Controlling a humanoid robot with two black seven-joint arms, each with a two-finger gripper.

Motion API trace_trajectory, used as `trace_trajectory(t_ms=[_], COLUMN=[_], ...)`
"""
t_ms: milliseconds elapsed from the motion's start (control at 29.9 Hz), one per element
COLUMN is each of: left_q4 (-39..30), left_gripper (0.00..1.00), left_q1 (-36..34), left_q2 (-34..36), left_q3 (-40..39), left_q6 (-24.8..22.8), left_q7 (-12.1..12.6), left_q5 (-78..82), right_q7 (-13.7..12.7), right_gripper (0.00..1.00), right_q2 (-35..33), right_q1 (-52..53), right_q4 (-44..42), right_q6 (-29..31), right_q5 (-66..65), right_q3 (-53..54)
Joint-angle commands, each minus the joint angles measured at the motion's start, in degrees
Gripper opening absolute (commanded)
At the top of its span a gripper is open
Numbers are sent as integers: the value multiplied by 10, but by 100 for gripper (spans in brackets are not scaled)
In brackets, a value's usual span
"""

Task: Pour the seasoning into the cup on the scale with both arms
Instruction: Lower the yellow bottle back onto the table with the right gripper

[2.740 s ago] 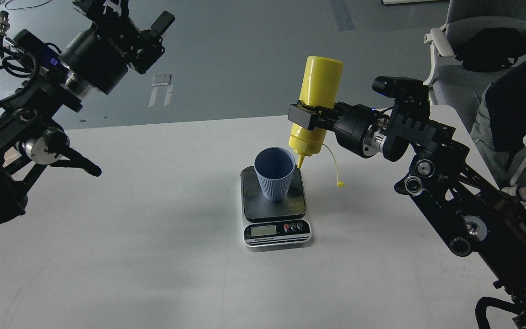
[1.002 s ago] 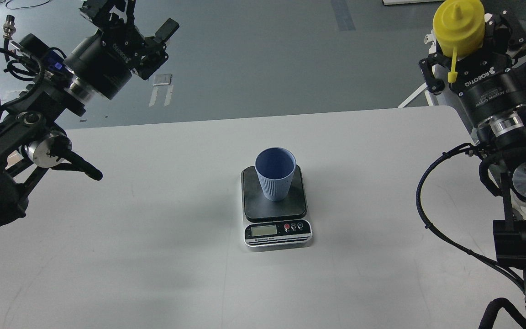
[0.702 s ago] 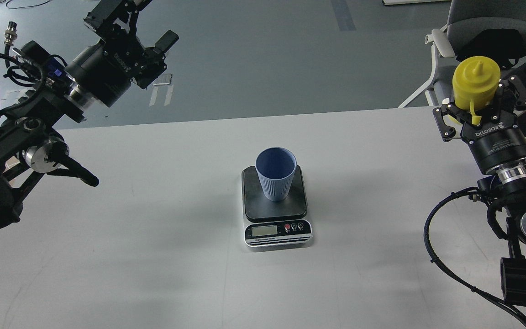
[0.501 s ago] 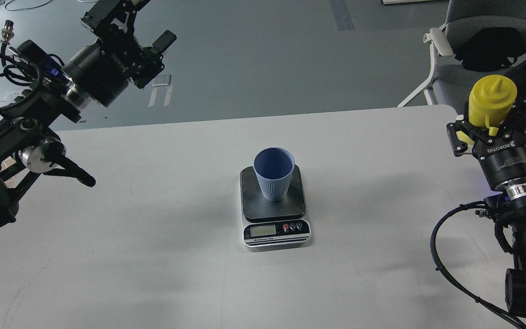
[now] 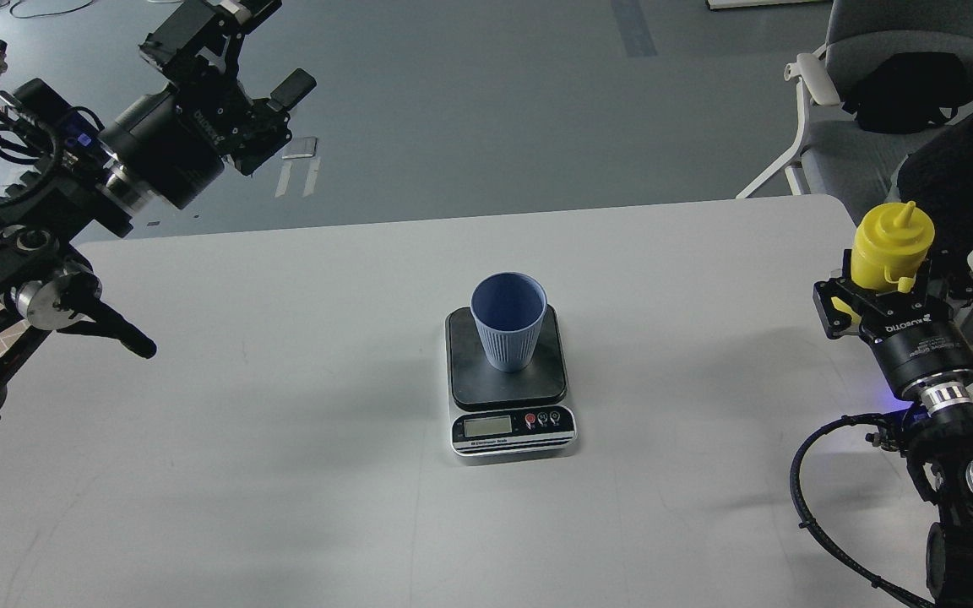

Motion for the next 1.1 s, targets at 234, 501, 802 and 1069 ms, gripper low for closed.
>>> trace_trajectory(t_ms=[234,501,802,1069], left_q4=[-2,-3,-3,-3], left_gripper=[98,98,98,98], left_q1=[1,1,2,1], left_q2=[-2,3,1,0], left_q3=[15,14,16,16], left_q6=[8,8,9,12], left_q7=[0,0,0,0], left_q5=[1,1,1,1], right_q7=[2,2,-4,-16], right_gripper=[12,15,33,55], right_q2=[0,0,0,0], right_q1=[2,-9,-31,-47], right_q4=[-83,-81,-81,-75], right_q6=[0,0,0,0], right_q5=[62,65,72,75], right_q3=[6,11,11,13])
